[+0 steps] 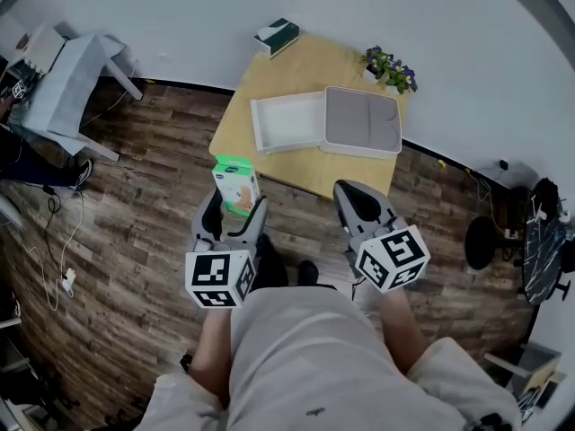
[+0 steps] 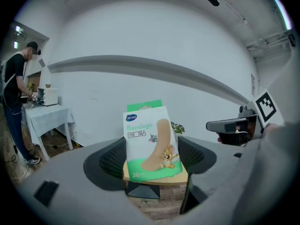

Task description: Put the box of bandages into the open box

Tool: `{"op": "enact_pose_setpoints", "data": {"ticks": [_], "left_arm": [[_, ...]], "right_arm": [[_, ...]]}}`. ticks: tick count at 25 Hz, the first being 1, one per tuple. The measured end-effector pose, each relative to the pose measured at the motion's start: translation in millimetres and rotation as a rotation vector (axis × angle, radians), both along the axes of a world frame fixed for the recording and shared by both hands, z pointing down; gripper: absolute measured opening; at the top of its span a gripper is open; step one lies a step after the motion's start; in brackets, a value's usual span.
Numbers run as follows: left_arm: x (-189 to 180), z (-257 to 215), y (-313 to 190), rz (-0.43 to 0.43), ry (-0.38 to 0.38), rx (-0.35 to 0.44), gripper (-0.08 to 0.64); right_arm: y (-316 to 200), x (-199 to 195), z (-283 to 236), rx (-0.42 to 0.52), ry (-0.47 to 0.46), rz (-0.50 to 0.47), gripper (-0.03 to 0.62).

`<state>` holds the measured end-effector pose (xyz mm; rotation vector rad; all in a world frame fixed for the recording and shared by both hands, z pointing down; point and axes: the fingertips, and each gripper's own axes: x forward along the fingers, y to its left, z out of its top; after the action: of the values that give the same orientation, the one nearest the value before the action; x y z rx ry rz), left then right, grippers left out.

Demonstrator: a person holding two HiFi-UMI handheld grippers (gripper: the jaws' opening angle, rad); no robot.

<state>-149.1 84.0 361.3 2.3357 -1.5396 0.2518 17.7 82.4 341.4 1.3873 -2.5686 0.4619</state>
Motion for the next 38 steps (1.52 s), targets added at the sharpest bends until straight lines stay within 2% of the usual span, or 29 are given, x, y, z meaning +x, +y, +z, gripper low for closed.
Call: {"op": "enact_pose_setpoints", "data": {"ticks": [9,20,28,38], "left_arm": [[-19,6,-38,0.05,-0.019,-0.003,0.348],[-42,22,-63,0.107,-0.027,-0.021,0.348],[-45,42,-62,0.143,-0.034,-0.07,0.348],[-44,51,-68,0.124,-0.021,-0.107,0.347]], "right_arm": [[-28,-15,0,0.006,0.0,0.065,0.005],[-43,-43,7,0.003,-0.008,0.126,0.005],[-43,-53,21,-0.037,-0.011,0.143,0.005],[-54,-54,29,-0.068,-0.008,0.115,0.005]]}}
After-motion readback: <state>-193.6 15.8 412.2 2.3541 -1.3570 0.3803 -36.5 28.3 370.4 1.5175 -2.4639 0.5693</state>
